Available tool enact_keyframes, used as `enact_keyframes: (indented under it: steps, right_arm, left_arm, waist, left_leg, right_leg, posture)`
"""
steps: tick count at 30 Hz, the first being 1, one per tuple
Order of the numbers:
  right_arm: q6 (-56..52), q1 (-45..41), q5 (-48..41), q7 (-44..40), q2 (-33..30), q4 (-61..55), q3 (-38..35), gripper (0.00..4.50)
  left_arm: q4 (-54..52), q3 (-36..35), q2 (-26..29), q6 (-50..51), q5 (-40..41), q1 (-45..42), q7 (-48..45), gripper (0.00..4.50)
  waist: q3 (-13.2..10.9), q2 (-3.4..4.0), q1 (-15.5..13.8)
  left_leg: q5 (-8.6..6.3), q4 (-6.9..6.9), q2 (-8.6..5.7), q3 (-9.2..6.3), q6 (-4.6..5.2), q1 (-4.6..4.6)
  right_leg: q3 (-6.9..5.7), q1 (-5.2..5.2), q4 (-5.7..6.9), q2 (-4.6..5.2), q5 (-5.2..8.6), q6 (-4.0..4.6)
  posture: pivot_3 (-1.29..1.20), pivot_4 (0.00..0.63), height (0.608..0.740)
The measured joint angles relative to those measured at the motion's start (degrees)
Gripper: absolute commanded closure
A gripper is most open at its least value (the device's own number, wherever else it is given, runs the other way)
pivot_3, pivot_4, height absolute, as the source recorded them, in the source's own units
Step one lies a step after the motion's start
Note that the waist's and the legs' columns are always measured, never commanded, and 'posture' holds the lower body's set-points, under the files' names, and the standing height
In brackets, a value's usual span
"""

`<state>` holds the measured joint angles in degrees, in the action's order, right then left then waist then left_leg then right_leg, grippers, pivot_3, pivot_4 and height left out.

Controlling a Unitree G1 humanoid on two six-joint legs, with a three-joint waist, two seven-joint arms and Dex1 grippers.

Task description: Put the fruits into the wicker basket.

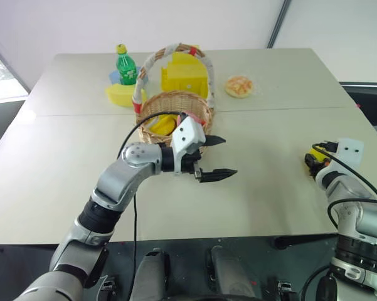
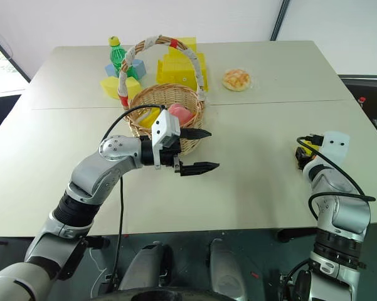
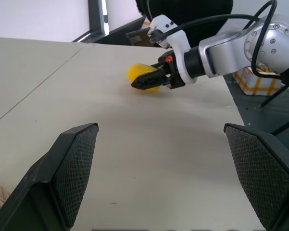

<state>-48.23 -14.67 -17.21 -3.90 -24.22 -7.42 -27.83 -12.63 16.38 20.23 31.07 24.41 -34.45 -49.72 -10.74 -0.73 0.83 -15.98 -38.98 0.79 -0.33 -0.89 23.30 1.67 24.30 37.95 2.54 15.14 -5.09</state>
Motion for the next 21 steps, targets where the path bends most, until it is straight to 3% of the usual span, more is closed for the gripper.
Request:
enact_keyframes:
  steps: [6, 11, 16, 21]
  right_arm:
    - [1.21, 3.00, 0.12, -8.44, -9.14, -10.43, 5.87, 2.28]
    - [6.93, 0.99, -4.94, -23.32, -15.33, -22.30, 13.71, 2.28]
    - [8.29, -13.87, -8.11, -27.83, -8.83, -23.76, 26.46, 2.28]
    - [9.78, -27.77, -0.73, -23.13, 3.31, -6.21, 37.88, 2.28]
  left_arm:
    - [-2.85, -6.65, 4.43, 0.99, 2.83, 2.78, -0.45, 0.00]
    - [-5.03, -18.87, 11.19, 6.24, 11.61, 6.72, -0.74, 0.00]
    - [-6.85, -27.85, 15.22, 9.74, 17.32, 10.38, 0.82, 0.00]
    - [-10.81, -29.54, 17.76, 9.56, 17.08, 15.70, 3.86, 0.00]
  waist:
    - [-0.05, 0.13, 0.29]
    - [-0.07, 0.14, 0.63]
    - [-0.10, 0.06, 1.14]
    - [-0.09, -0.04, 0.94]
  left_leg:
    - [0.00, 0.02, 0.03, -0.03, 0.01, -0.01]
    - [-0.01, 0.02, 0.14, -0.11, 0.01, -0.03]
    - [0.00, 0.02, 0.16, -0.17, 0.00, -0.01]
    - [0.02, 0.02, 0.14, -0.20, -0.04, 0.06]
  right_leg:
    - [0.02, 0.04, 0.00, -0.04, 0.00, -0.01]
    - [-0.04, 0.04, 0.01, -0.14, 0.01, -0.01]
    - [-0.10, 0.03, 0.02, -0.08, 0.01, 0.00]
    - [-0.15, 0.09, 0.02, 0.09, 0.00, 0.02]
  posture:
    - [0.00, 0.150, 0.740]
    - [0.00, 0.150, 0.740]
    - [0.00, 0.150, 0.740]
    - [0.00, 0.150, 0.740]
